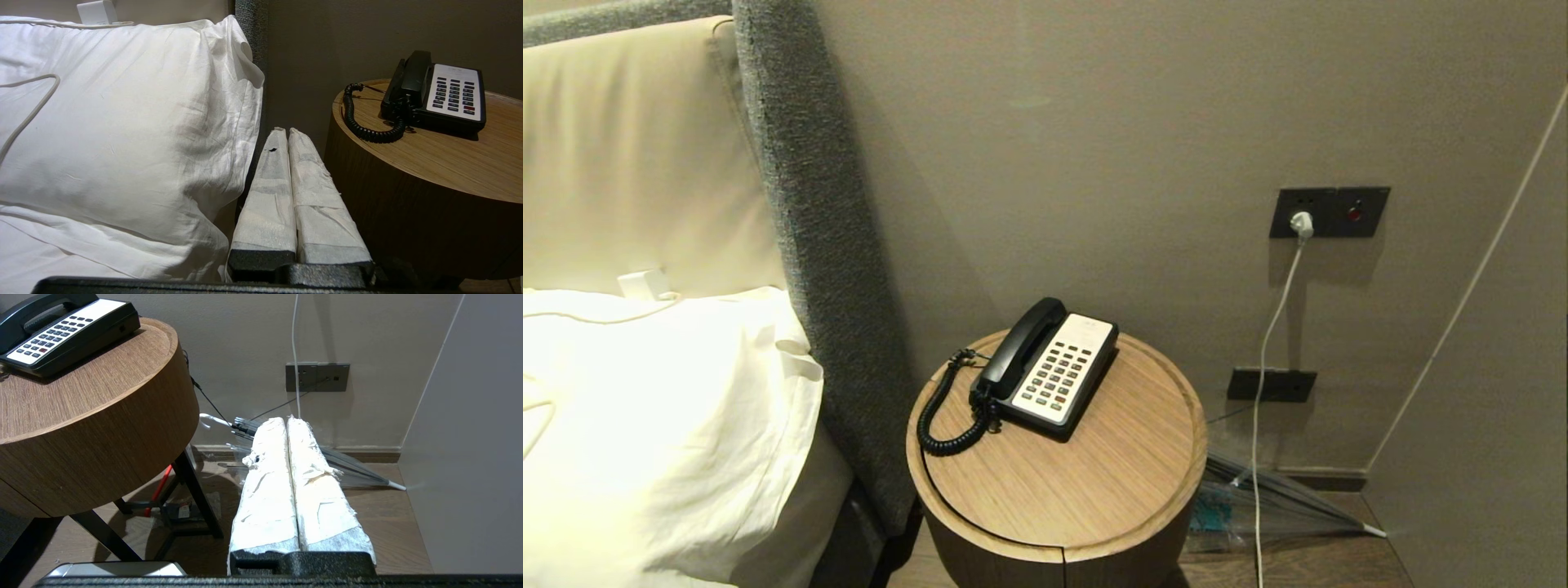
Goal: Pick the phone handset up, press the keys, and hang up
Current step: Pick up the desk phone handset
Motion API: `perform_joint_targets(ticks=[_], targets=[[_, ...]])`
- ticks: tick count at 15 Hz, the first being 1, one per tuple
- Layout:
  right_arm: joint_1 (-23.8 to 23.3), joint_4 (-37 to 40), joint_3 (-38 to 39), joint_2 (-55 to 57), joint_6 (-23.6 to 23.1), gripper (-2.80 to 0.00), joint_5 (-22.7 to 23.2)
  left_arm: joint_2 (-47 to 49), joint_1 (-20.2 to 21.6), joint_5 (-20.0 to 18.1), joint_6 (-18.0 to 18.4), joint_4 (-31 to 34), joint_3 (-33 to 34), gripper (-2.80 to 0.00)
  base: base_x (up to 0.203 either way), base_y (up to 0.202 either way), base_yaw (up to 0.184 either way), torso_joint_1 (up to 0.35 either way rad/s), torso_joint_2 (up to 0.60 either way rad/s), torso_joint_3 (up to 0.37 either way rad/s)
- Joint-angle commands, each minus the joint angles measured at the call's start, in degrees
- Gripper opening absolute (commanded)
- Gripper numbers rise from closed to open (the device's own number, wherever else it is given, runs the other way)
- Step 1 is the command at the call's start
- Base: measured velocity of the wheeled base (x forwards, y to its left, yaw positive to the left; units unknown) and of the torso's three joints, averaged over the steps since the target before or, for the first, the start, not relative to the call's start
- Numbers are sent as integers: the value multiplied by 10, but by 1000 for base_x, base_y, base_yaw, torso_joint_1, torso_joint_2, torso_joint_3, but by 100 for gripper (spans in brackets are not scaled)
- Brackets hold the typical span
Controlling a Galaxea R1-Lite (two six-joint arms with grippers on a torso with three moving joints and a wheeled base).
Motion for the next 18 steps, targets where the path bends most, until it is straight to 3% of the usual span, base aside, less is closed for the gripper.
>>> perform_joint_targets(ticks=[1, 18], targets=[[0, 0, 0, 1, 0, -280, 0, 0, 0, 1, 0, -1, 23, -280, 0, 0, 0, 0, 0, 0], [0, 0, 0, 1, 0, -280, 0, 0, 0, 1, 2, 1, 23, -280, 0, 0, 0, 0, 0, 0]])
